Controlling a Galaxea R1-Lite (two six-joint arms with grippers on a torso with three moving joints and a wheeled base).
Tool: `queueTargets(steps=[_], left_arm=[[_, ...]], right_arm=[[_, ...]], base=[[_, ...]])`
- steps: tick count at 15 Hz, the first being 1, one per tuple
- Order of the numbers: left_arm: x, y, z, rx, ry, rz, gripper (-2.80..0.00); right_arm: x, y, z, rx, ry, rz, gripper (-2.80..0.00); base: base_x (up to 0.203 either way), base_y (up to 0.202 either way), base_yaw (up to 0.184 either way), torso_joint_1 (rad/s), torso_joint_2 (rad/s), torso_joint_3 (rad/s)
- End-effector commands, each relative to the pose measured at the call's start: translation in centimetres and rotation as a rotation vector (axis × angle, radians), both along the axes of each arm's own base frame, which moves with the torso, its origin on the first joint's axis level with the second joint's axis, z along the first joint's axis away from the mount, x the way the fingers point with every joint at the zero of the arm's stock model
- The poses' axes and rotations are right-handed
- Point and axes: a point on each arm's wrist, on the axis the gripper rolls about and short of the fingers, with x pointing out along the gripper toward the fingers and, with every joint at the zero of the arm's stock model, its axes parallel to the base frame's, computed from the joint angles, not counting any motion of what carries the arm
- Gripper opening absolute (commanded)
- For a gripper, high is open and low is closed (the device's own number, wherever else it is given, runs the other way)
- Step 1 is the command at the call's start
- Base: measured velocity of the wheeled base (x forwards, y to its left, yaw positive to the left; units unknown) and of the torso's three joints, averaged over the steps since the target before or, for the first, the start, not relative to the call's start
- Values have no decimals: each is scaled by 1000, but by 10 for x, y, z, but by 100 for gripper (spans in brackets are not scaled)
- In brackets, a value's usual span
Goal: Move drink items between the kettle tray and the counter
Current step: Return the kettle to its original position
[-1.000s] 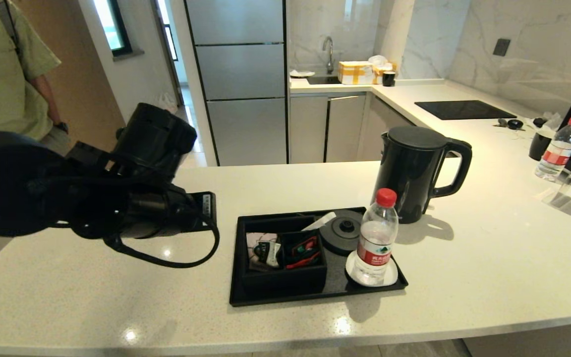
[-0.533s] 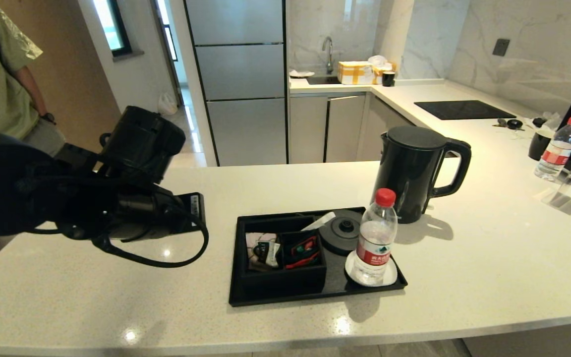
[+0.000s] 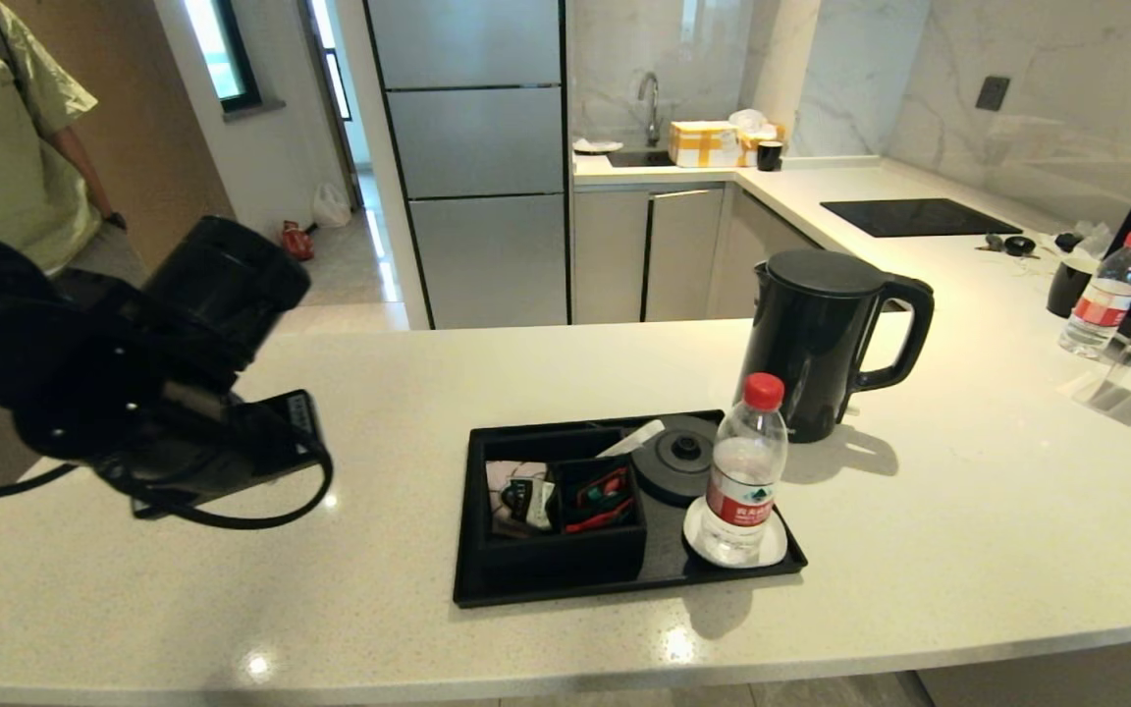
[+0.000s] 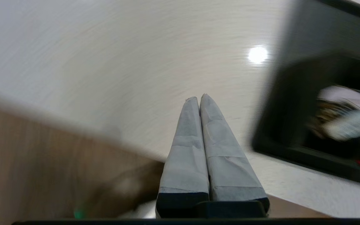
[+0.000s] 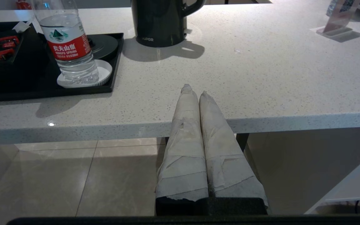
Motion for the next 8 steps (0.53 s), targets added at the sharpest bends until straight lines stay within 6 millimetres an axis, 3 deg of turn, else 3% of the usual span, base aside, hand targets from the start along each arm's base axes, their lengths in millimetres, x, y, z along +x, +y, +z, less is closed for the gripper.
queueTargets(steps=[1,3,5,8], left_arm=[[-17,20,12,-28,7,101,-280],[-48,42,25,-70,-20,161,-280],[-104,64,39,-122,-104,203,-280],[-180,85,33,-156,-154,269,-280]], right_arm=[[0,0,0,-1,1,0,-280],[0,0,0,-1,1,0,-280],[0,0,0,-1,1,0,-280],[0,0,0,-1,1,0,-280]], base=[[0,0,0,0,0,0],[0,0,0,0,0,0],[0,0,0,0,0,0],[0,0,0,0,0,0]])
